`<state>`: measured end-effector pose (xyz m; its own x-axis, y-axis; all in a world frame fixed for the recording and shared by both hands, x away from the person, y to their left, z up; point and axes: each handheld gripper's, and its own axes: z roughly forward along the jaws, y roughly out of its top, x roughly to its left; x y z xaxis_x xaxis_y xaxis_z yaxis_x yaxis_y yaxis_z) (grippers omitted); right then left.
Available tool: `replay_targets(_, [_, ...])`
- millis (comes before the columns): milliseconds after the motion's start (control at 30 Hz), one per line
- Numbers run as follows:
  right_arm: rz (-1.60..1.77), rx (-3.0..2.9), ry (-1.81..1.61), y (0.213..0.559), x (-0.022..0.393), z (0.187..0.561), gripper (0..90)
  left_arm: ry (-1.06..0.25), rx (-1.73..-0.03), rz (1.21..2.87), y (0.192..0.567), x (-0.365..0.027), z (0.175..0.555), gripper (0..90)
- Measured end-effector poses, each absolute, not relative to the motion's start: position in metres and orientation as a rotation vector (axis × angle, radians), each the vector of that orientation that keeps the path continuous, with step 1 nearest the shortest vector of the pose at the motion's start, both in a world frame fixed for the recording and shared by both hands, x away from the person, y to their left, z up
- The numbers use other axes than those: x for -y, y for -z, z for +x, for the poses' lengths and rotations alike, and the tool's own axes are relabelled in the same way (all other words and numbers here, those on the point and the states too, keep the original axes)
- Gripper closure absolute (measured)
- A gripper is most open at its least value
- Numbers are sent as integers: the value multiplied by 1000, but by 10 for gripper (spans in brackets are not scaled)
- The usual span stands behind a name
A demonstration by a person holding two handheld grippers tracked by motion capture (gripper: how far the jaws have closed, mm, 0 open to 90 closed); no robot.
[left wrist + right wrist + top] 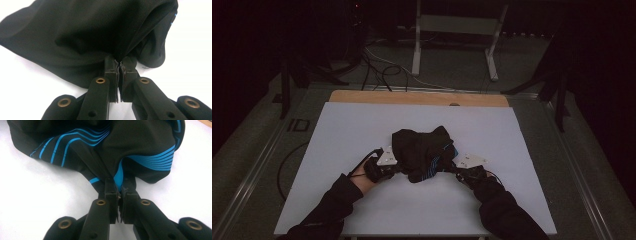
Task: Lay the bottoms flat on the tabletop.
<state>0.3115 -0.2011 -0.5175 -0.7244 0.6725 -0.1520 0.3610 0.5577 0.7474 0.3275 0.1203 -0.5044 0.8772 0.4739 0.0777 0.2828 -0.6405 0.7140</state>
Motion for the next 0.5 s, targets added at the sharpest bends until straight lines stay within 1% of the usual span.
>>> replay_targets(133, [822,-2365,-1013,513,205,311,875,-329,-553,2289,498,-127,326,874])
replay_targets(500, [846,-2299,-1054,494,225,309,881,-373,-573,2283,478,-151,321,876])
